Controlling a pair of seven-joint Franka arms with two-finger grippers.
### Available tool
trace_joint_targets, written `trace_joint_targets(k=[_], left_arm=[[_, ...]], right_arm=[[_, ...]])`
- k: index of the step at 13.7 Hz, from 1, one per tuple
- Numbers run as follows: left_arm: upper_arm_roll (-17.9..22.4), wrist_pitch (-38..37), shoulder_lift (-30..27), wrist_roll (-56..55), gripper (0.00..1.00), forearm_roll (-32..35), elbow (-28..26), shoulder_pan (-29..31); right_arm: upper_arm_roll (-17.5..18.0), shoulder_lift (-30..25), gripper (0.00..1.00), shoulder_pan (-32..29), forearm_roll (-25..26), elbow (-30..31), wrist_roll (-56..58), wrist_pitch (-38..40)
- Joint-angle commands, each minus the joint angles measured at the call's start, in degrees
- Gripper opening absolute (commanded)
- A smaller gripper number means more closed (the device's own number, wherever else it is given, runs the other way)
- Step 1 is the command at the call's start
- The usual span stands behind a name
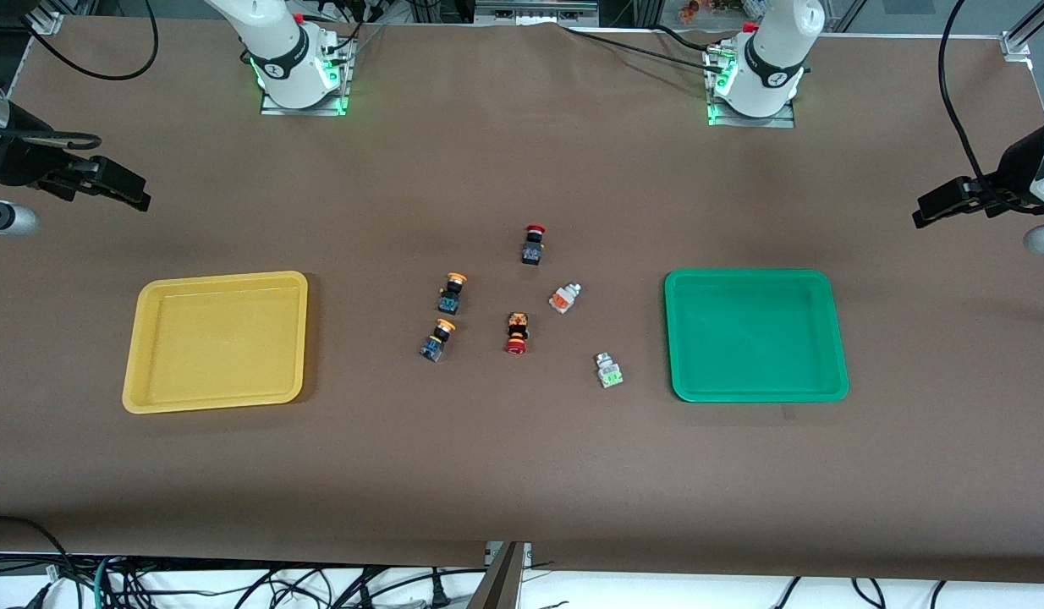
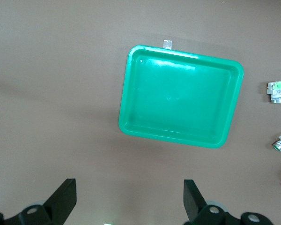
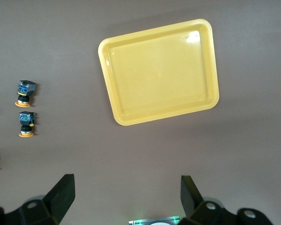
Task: Place green and yellow buttons in trays
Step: 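Move the right gripper and the left gripper toward the buttons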
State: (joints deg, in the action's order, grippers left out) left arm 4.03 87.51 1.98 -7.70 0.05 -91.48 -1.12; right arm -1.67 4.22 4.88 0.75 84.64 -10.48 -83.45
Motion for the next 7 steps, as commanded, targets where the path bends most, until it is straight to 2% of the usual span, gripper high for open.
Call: trace_joint_targets(k=[1,5,7], left_arm=[[-0.1,-1.4,0.7,1.1,1.0,-1.0,2.0,0.1],[-0.1,-1.4,0.7,1.2,1.0,-1.4,2.1,0.1],[-0.1,-1.5,0.8,1.1,1.0,-4.0,1.7,0.1]], right_arm=[[0.4,-0.2,1.0,-0.1,0.1,-0.1,0.5,0.0],[1.0,3.7,1.0,0.6,-0.2,-0.4,-0.1,-0.9],[1.0,8.8,1.0,3.2,0.0,-0.5,0.0,-3.3]])
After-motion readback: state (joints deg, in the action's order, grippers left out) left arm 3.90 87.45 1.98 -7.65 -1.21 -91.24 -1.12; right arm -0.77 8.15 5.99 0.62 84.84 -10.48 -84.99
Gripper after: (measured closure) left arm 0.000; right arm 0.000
